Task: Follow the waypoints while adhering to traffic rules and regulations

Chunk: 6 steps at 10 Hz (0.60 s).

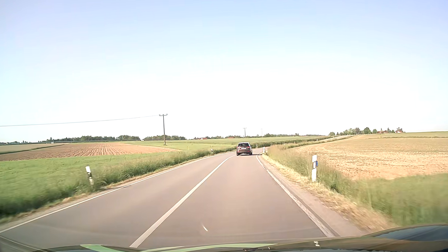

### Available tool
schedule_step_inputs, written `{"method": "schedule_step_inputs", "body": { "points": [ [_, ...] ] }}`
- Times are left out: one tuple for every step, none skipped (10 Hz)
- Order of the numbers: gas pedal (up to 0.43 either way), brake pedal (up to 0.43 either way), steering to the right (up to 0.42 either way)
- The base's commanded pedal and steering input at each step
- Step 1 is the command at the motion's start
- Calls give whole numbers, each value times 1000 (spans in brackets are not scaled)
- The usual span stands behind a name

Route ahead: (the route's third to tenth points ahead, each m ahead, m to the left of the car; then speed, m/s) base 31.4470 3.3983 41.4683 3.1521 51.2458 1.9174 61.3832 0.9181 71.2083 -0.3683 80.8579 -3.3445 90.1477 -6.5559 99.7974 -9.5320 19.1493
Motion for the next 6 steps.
{"method": "schedule_step_inputs", "body": {
  "points": [
    [20,0,-4],
    [0,0,-4],
    [0,0,-4],
    [0,0,-4],
    [0,0,0],
    [0,0,0]
  ]
}}
